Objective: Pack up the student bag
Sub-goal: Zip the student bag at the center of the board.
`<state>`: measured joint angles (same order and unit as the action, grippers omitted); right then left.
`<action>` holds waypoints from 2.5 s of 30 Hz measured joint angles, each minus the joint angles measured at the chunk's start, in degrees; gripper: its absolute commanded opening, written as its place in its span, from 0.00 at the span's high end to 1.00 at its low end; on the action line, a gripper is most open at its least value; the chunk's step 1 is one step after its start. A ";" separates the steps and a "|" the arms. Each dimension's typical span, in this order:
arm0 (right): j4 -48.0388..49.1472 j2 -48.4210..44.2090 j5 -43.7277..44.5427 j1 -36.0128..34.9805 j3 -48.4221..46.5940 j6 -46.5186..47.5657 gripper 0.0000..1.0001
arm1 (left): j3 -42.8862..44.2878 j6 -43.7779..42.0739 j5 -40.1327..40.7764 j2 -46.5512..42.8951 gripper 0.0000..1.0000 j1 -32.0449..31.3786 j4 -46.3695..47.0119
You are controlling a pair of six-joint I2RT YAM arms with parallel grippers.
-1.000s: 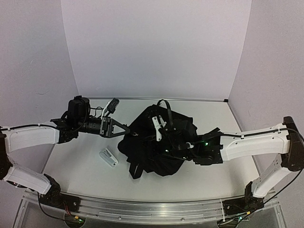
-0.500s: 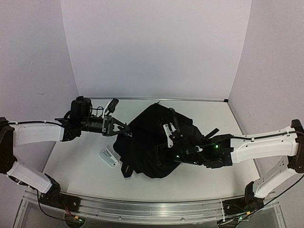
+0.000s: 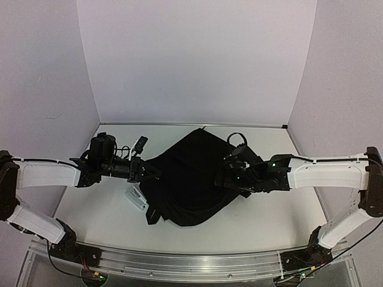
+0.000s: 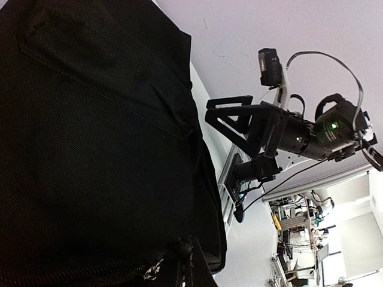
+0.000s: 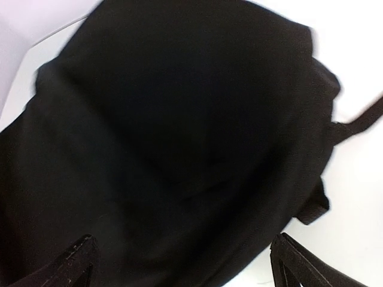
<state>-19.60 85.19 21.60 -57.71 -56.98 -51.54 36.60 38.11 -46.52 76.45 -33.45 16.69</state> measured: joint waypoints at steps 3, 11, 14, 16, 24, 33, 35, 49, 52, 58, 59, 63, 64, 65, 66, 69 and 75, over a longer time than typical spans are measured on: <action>-1.39 0.36 -0.01 1.60 0.99 -3.22 0.07 | 0.00 -0.21 0.66 -0.91 1.00 -0.31 -1.04; 4.72 5.42 -4.05 3.67 2.37 -5.50 0.86 | 0.36 -1.18 3.43 -2.01 1.00 -4.24 -6.49; 7.28 6.61 -4.70 5.86 2.24 -4.08 1.00 | 2.03 -2.50 5.25 -2.08 1.00 -6.93 -10.23; 8.30 7.53 -4.78 8.40 1.82 -2.68 1.00 | 3.91 -3.09 6.26 -2.06 1.00 -9.17 -12.02; 8.75 11.27 -5.20 21.30 -4.06 10.84 0.86 | 12.79 -3.59 9.81 5.19 1.00 -18.12 -11.98; 8.07 11.05 -6.30 24.73 -7.27 24.91 0.15 | 20.01 -2.93 15.12 18.15 1.00 -19.03 -8.29; 7.92 7.30 -9.27 23.75 -5.46 27.39 0.11 | 20.99 -3.03 16.26 18.85 0.98 -19.08 -7.69; 9.89 -7.86 -30.29 12.43 -1.24 28.92 0.07 | 19.57 -3.50 27.11 6.71 0.11 -18.94 -14.41; 10.00 -6.35 -32.02 10.84 -1.25 28.00 0.11 | 18.98 -1.22 31.19 2.08 0.07 -17.98 -19.41; 9.44 0.68 -33.74 8.34 -1.94 24.73 0.23 | 13.51 6.00 31.78 -2.28 0.03 -11.21 -23.93; 9.23 1.87 -33.82 8.00 -2.10 24.29 0.24 | 12.38 7.16 31.40 -2.27 0.03 -10.53 -24.21; 8.74 4.88 -34.19 6.83 -2.72 22.90 0.34 | 10.01 10.09 28.05 -1.13 0.03 -10.37 -24.14; 8.64 5.21 -34.30 6.55 -2.90 22.71 0.36 | 9.99 10.47 27.09 -0.53 0.03 -10.41 -23.83; 8.54 5.50 -34.44 6.25 -3.21 22.43 0.40 | 10.00 10.81 26.14 0.16 0.04 -10.44 -23.29; 8.56 5.70 -34.59 6.01 -3.52 22.21 0.44 | 10.02 11.18 25.18 0.95 0.06 -10.47 -22.71; 9.11 6.00 -35.43 5.47 -4.26 21.46 0.61 | 10.06 11.82 22.82 3.31 0.13 -10.47 -21.42; 9.85 6.40 -36.48 5.02 -4.73 19.98 1.00 | 10.48 12.51 18.70 7.24 0.34 -10.47 -18.91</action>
<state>-9.75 91.59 -14.88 -52.69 -61.71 -31.56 47.08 50.62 -27.81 83.69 -43.92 -2.22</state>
